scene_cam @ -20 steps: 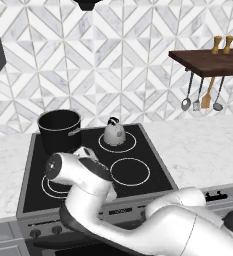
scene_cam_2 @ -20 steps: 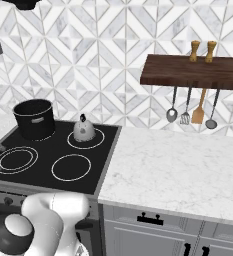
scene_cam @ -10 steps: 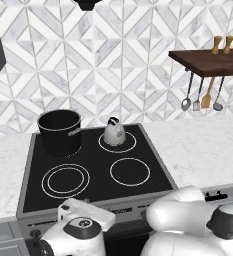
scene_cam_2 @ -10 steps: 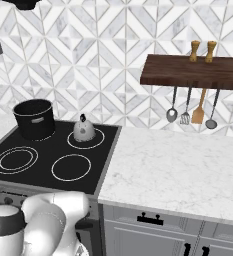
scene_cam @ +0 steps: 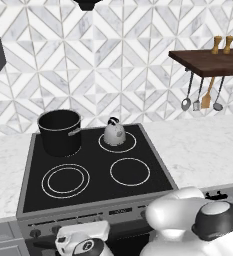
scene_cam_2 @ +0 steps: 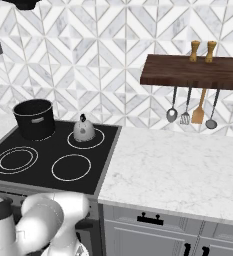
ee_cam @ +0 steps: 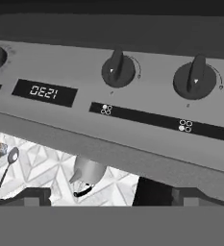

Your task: Pick the kettle from the counter and place it on a stove burner. Then turn the burner on.

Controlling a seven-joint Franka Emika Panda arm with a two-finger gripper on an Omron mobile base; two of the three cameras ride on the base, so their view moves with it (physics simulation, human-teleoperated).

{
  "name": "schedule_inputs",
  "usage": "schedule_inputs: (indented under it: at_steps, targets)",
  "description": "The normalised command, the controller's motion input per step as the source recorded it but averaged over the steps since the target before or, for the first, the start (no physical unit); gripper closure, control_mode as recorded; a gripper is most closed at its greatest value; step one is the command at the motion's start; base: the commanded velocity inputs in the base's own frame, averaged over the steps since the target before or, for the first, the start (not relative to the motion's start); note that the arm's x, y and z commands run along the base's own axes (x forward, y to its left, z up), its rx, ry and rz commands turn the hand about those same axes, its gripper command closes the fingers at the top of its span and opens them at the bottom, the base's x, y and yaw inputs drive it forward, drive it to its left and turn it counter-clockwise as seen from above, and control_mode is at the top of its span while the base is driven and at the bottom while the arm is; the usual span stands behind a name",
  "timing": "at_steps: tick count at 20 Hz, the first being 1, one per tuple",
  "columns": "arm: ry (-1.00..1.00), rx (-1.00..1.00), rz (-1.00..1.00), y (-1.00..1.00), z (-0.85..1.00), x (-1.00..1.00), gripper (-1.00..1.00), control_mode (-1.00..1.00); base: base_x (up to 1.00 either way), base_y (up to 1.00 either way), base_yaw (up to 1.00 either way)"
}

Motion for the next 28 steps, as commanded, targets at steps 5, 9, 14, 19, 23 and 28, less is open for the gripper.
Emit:
schedule_inputs:
  at_steps: [5, 9, 14, 19, 23, 28]
  targets:
    - [-0.03, 0.09, 0.02, 0.08, -0.71, 0.0, -1.0, -1.0, 0.0, 0.0, 0.0]
    - [-0.17, 0.22, -0.01, 0.08, -0.84, 0.08, -1.0, -1.0, 0.0, 0.0, 0.0]
    - [-0.2, 0.22, -0.02, 0.04, -0.62, 0.15, -1.0, -1.0, 0.0, 0.0, 0.0]
    - [-0.13, 0.07, 0.0, 0.39, -0.38, 0.19, -1.0, -1.0, 0.0, 0.0, 0.0]
    - [-0.08, 0.01, 0.0, 0.46, -0.07, 0.05, -1.0, -1.0, 0.0, 0.0, 0.0]
    - [-0.03, 0.0, 0.0, 0.06, 0.0, 0.24, -1.0, -1.0, 0.0, 0.0, 0.0]
